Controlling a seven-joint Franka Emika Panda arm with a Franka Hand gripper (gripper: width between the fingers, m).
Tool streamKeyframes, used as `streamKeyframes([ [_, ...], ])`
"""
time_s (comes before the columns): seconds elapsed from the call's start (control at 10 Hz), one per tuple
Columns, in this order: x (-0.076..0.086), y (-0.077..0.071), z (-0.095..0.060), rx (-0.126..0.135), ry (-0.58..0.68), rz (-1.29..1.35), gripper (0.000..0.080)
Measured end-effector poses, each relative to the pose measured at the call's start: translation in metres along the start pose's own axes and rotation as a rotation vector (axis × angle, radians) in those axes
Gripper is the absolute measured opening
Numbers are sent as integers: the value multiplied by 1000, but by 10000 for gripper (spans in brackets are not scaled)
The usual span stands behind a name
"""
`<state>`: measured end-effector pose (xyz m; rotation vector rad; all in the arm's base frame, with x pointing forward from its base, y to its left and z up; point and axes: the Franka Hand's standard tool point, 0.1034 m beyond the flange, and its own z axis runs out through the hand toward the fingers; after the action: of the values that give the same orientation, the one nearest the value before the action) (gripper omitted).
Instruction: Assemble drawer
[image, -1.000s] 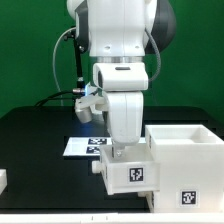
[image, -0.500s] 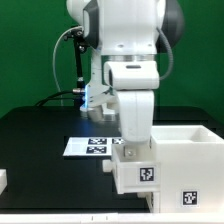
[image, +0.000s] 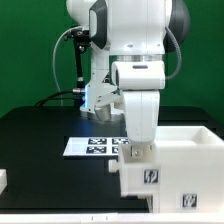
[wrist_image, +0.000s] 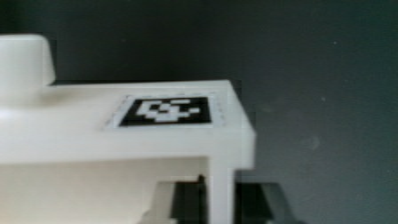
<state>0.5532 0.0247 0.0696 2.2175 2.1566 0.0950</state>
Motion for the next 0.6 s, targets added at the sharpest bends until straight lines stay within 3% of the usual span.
streamKeyframes([
  [0.2, -4, 2, -6, 9, -10, -1, 361],
  [0.3, -7, 6, -17, 7, -20, 1, 361],
  [0.4, -15, 9, -27, 15, -34, -3, 559],
  [0.5, -25, 15, -37, 25, -48, -3, 559],
  [0.6, -31, 23, -44, 23, -53, -6, 632],
])
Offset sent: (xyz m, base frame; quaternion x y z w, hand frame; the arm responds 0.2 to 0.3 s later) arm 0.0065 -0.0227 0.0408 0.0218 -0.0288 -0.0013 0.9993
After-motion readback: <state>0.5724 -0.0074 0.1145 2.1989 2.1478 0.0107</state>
